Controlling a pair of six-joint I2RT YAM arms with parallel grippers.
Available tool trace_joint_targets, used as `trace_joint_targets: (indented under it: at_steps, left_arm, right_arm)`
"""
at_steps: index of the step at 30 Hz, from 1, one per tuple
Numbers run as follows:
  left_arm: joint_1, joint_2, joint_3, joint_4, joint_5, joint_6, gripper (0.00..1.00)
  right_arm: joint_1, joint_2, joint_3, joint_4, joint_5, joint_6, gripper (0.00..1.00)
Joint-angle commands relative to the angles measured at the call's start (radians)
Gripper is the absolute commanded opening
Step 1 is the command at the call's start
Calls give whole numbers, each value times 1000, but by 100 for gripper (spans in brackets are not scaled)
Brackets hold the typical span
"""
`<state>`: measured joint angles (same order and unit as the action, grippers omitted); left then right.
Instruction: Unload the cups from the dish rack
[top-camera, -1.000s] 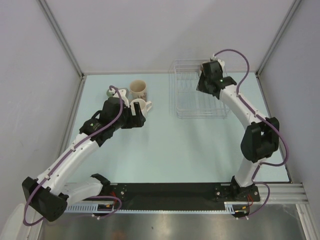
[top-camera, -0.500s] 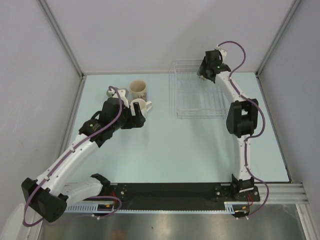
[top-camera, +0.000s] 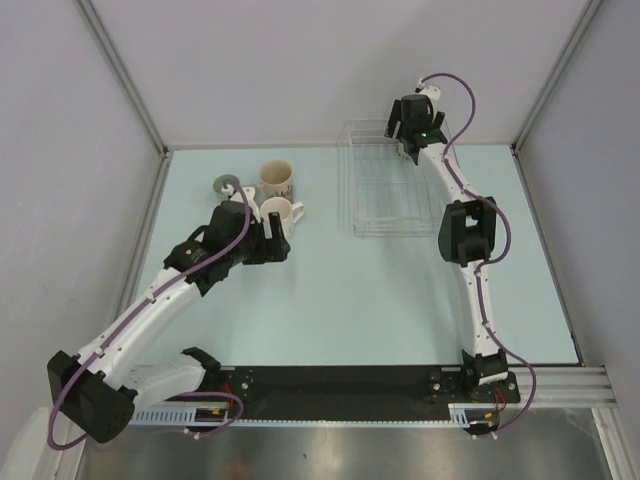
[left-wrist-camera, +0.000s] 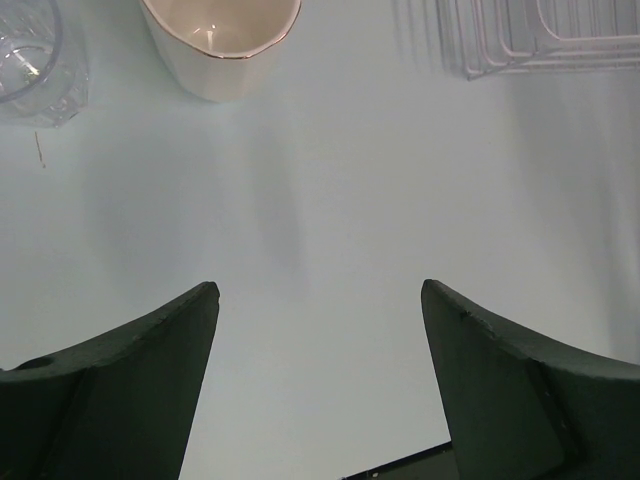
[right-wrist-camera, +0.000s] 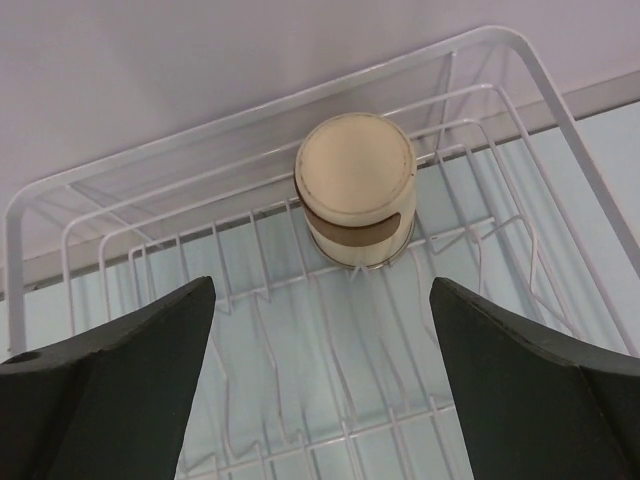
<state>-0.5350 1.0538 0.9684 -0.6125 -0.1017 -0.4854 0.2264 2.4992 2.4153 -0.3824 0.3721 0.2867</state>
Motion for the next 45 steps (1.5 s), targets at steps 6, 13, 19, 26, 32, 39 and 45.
trace_joint_targets:
  at_steps: [6, 13, 19, 26, 32, 39, 45]
  left_arm:
    - [-10, 14, -7, 26, -18, 16, 87]
    - [-16, 12, -33, 49, -26, 7, 87]
    - [-33, 18, -40, 69, -36, -7, 87]
    - [-59, 48, -28, 82, -61, -10, 87]
    - [-75, 71, -31, 99, -70, -18, 86]
    - [-95, 87, -37, 108, -76, -24, 86]
    - [-103, 83, -49, 115, -79, -28, 86]
  right_arm:
    - [-35, 105, 79, 102, 42, -21, 95]
    - [-55, 153, 130, 149, 13, -43, 95]
    - [-67, 187, 142, 195, -15, -57, 95]
    - [-81, 224, 160, 208, -61, -50, 95]
    - [-99, 242, 165, 212, -105, -31, 95]
    - [-99, 248, 159, 215, -131, -12, 69]
    - [-94, 230, 122, 217, -121, -1, 12]
